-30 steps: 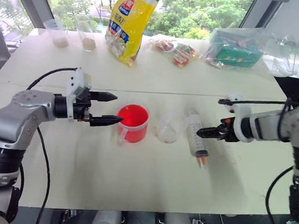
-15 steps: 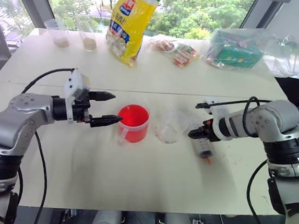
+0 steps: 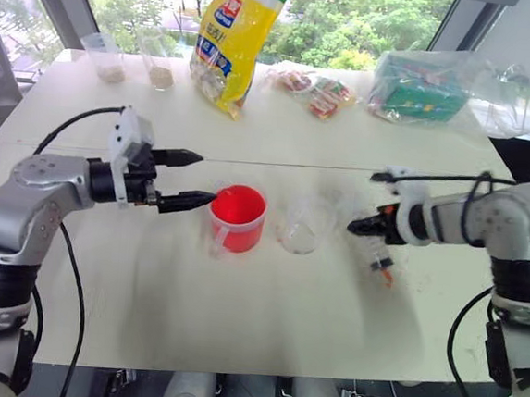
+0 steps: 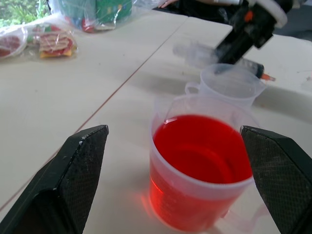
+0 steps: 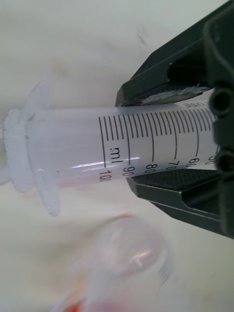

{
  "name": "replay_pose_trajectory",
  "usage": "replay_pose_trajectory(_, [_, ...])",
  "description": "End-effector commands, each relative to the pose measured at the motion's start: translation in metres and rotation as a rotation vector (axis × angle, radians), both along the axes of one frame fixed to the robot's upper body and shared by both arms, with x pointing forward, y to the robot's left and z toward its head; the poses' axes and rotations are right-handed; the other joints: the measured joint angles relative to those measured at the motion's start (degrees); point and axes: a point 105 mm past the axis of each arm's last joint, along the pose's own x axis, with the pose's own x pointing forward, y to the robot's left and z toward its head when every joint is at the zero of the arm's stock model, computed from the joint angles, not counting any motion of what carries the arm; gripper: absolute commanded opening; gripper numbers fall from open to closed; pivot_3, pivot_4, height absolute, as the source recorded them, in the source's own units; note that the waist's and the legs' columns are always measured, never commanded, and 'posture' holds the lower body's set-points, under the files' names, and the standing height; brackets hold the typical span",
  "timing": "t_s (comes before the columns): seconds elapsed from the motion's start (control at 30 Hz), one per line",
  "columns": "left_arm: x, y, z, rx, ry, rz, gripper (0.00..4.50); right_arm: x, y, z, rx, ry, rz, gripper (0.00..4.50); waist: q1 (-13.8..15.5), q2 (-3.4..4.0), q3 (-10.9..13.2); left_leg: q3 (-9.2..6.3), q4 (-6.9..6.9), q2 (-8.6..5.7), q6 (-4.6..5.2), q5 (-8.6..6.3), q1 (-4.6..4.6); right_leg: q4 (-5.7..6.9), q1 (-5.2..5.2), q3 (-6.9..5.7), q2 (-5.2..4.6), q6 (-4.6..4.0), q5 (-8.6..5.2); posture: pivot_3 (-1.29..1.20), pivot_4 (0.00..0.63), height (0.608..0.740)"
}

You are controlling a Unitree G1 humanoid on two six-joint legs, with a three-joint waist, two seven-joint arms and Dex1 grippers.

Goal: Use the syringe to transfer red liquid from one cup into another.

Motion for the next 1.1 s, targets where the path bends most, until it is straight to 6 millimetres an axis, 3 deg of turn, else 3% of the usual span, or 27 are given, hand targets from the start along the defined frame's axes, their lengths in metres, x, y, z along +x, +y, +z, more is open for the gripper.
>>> replay_pose_trajectory(0.03, [-0.001,0.001,0.023,-0.026,-0.053,-0.018,4.5,0.001,0.01,0.068,0.151,-0.36,0.027,1.39,-0.21,0.0,0.0,0.01,-0.01,0.02,0.0,0.0,0.01,0.0,-0.01,0.01,0.02,0.09,0.05,0.0,0.15,0.74])
replay_pose_trajectory(0.13, [0.0,-0.002,0.033,-0.037,-0.063,-0.039,4.5,-0.008,0.034,0.114,0.267,-0.668,0.126,1.39,-0.46,0.0,0.0,-0.01,-0.01,0.04,0.0,0.0,0.03,0.02,0.0,0.01,0.07,0.11,0.06,0.0,0.15,0.74])
replay_pose_trajectory(0.2, [-0.001,-0.008,0.044,-0.054,-0.073,-0.07,4.5,-0.028,0.067,0.143,0.476,-0.859,0.285,1.39,-0.78,0.01,0.0,-0.02,-0.01,0.05,0.0,0.0,0.03,0.02,0.0,0.02,0.09,0.12,0.06,0.0,0.15,0.74])
replay_pose_trajectory(0.27, [-0.002,-0.011,0.052,-0.064,-0.08,-0.093,4.5,-0.043,0.091,0.151,0.615,-0.928,0.415,1.39,-1.2,0.0,0.0,-0.08,-0.01,0.06,0.0,0.0,0.04,0.05,0.02,0.0,0.12,0.13,0.07,0.0,0.15,0.74])
replay_pose_trajectory(0.33, [-0.002,-0.011,0.057,-0.069,-0.082,-0.104,4.5,-0.049,0.105,0.15,0.647,-0.955,0.485,1.39,-1.35,0.01,0.0,-0.07,-0.01,0.05,-0.01,0.01,0.04,0.11,0.01,0.01,0.09,0.16,0.08,0.0,0.15,0.74])
replay_pose_trajectory(0.47, [-0.008,-0.015,0.072,-0.071,-0.108,-0.127,4.5,-0.055,0.145,0.124,0.68,-0.976,0.663,1.39,-1.38,-0.01,-0.01,-0.04,0.0,0.0,-0.01,0.01,0.08,0.1,0.05,0.03,0.03,0.16,0.09,0.0,0.15,0.74])
replay_pose_trajectory(0.73, [-0.021,-0.007,0.079,-0.04,-0.114,-0.12,4.5,-0.037,0.185,0.079,0.699,-0.982,0.735,1.39,-1.56,0.0,0.01,-0.01,0.01,0.0,-0.07,0.04,0.2,0.31,0.03,0.09,0.04,0.15,0.07,0.0,0.15,0.74])
replay_pose_trajectory(1.1, [-0.038,-0.021,0.088,-0.032,-0.138,-0.177,4.5,-0.024,0.194,0.035,0.648,-0.931,0.719,1.39,-1.5,0.0,0.02,0.0,0.02,-0.02,-0.23,0.14,0.35,0.57,0.05,0.13,0.02,0.13,0.06,0.0,0.15,0.74])
